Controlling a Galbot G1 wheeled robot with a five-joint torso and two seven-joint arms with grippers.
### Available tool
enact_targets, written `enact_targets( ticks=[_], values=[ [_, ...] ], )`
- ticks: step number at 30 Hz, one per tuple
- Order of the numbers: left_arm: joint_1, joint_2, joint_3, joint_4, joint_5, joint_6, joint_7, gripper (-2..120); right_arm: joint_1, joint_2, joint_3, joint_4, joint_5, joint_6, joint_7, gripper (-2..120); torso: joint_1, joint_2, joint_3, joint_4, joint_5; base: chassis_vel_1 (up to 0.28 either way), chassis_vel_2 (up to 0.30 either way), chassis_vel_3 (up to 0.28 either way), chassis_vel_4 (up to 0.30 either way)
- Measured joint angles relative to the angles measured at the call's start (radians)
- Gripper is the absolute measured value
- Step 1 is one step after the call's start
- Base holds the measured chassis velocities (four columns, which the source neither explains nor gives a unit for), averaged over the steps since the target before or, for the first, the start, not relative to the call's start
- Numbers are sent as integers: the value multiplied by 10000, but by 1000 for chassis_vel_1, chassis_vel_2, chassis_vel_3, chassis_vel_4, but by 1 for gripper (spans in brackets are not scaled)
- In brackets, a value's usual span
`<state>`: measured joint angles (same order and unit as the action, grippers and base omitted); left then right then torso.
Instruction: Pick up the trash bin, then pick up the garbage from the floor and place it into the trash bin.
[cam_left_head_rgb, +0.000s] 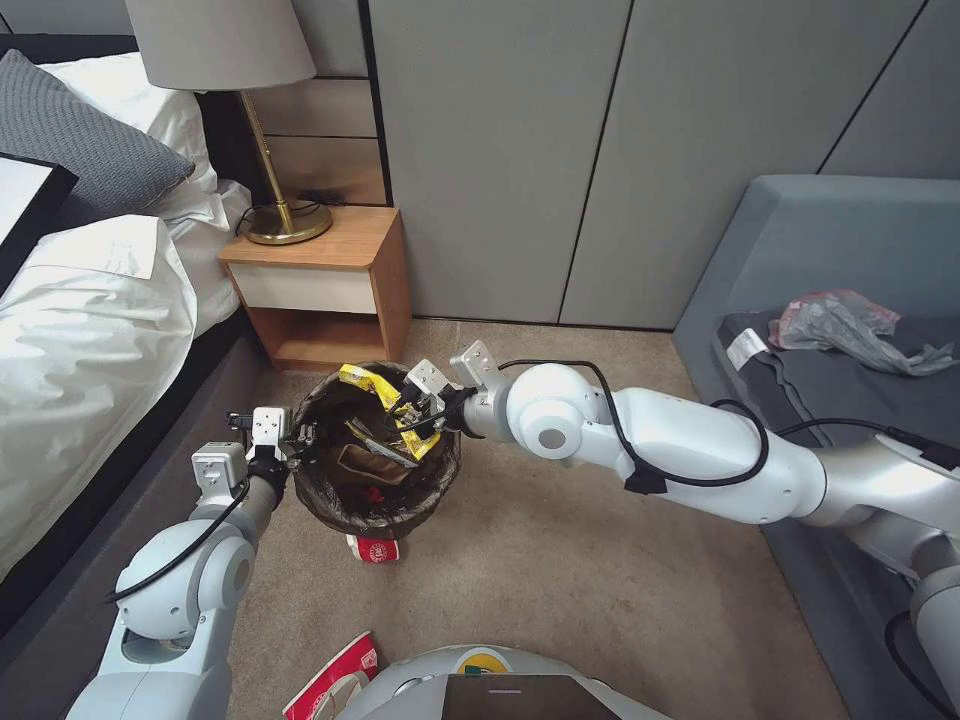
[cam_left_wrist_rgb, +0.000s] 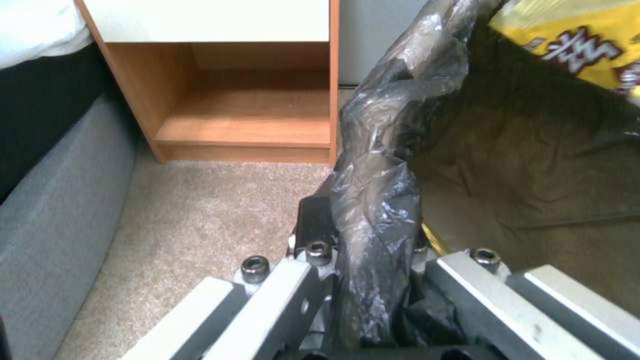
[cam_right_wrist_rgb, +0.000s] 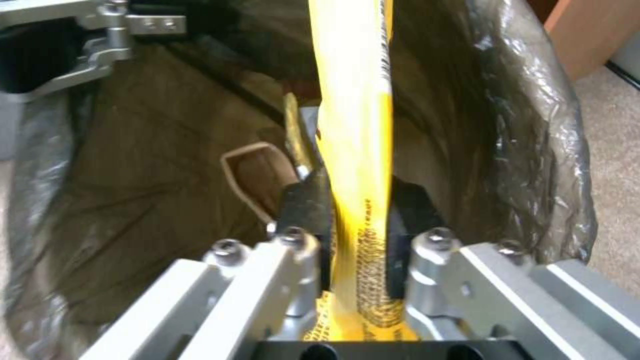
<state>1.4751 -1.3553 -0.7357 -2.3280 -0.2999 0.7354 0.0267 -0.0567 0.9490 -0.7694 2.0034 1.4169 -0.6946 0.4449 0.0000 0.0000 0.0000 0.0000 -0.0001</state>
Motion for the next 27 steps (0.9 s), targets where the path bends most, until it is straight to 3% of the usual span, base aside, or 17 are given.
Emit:
enact_targets(
  ticks=[9,19,22,27],
  values=[
    [-13,-36,-22,19,-4,0,0,0,-203,121,-25,-310,-162,442,201,45,0,0,0,0,1,0,0,0,0],
    [-24,-56,-95,40,-14,0,13,0,-246,316,40,-387,-131,607,278,88,0,0,0,0,1,0,0,0,0],
    [-25,-61,-97,46,-18,0,18,0,-246,348,88,-387,-129,681,279,96,0,0,0,0,1,0,0,0,0],
    [-27,-67,-98,69,-18,0,22,0,-246,341,346,-281,-127,794,279,100,0,0,0,0,1,0,0,0,0]
  ],
)
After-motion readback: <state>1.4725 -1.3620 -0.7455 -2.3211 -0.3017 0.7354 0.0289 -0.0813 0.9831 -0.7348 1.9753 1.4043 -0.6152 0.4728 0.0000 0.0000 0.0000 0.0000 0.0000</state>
